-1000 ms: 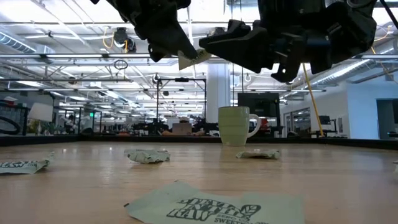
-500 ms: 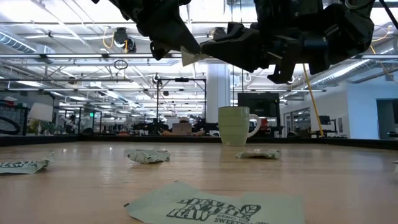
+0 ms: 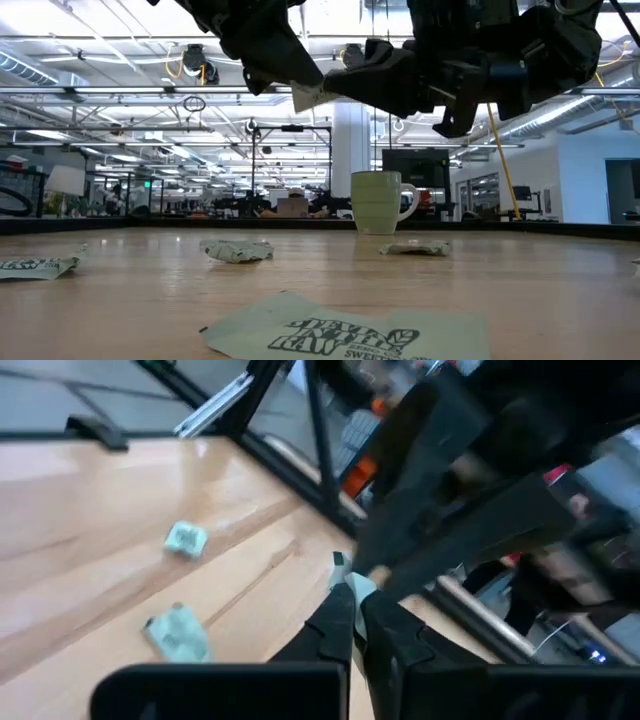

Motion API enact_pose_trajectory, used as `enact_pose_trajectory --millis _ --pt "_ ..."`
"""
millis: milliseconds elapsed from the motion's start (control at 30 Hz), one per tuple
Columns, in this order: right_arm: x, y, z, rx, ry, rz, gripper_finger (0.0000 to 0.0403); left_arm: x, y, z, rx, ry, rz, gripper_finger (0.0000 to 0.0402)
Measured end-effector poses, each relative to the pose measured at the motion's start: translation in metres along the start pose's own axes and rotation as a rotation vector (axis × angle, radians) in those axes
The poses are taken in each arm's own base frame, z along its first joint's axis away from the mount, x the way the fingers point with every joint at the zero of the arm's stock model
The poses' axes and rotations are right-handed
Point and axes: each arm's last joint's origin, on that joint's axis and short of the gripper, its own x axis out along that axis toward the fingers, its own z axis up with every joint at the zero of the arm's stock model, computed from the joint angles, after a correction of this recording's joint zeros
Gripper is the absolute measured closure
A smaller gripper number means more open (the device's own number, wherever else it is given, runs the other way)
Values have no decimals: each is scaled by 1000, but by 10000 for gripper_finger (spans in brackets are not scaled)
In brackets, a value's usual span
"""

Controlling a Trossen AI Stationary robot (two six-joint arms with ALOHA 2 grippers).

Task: Pick and place Stevia / Truvia into bins
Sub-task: Put the stevia packet into the orange bin

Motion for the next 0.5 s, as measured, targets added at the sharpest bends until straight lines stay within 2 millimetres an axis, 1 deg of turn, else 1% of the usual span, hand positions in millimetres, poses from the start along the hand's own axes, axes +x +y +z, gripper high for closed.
enact_pose_trajectory --millis 167,267,333,400,500 --pt "0 4 -7 15 84 19 400 0 2 1 -1 -12 55 335" --pt "-1 10 -12 55 218 -37 400 0 3 0 0 -14 82 335" --pt "-2 16 -13 24 325 -87 400 0 3 0 11 -8 96 335" --pt "-5 22 -9 -42 430 -148 400 0 4 -1 35 -5 112 334" --pt "-14 28 6 -107 554 -272 400 0 5 -2 83 11 155 334"
